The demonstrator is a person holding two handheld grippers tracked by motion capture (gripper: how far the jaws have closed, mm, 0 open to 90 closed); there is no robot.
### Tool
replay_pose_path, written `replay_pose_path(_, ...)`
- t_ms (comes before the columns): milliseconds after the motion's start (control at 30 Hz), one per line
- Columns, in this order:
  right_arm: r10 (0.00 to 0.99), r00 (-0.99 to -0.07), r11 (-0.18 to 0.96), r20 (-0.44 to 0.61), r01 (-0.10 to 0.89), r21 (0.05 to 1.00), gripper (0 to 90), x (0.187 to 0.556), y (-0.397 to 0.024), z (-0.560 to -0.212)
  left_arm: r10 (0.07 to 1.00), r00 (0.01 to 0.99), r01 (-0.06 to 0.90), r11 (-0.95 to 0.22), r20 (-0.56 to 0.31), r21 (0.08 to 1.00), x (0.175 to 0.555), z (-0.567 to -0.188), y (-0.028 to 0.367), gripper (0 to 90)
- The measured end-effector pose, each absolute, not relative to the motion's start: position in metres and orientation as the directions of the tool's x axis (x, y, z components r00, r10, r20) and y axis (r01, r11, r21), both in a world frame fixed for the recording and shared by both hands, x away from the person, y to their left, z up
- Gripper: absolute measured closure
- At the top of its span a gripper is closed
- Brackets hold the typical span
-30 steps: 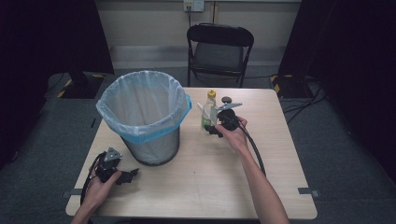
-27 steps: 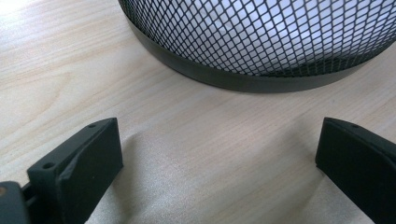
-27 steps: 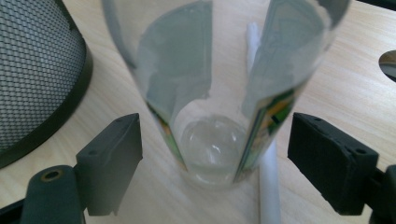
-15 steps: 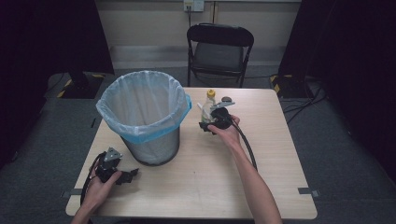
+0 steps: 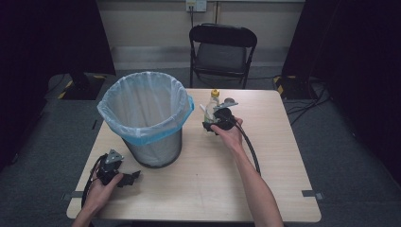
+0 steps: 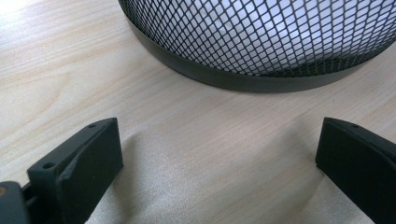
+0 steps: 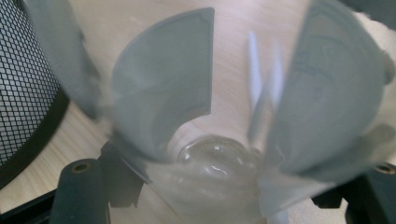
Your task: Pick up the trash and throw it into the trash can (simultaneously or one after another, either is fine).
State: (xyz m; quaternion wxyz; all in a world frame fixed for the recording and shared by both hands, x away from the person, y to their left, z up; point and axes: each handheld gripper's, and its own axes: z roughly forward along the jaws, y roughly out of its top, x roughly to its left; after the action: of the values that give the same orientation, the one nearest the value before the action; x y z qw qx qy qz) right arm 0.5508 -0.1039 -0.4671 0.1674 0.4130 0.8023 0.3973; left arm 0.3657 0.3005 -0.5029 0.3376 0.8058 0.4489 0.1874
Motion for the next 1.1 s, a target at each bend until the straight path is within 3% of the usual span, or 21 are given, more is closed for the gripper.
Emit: replay_pose_path(1100, 0.782, -0.61, 0.251, 0.131, 0.5, 0.829, 28.1, 0.523, -0.113, -0.426, 0.85, 0.526, 0.597, -0.367, -0.002, 0.713, 0.366, -0.503, 0.3, 0.2)
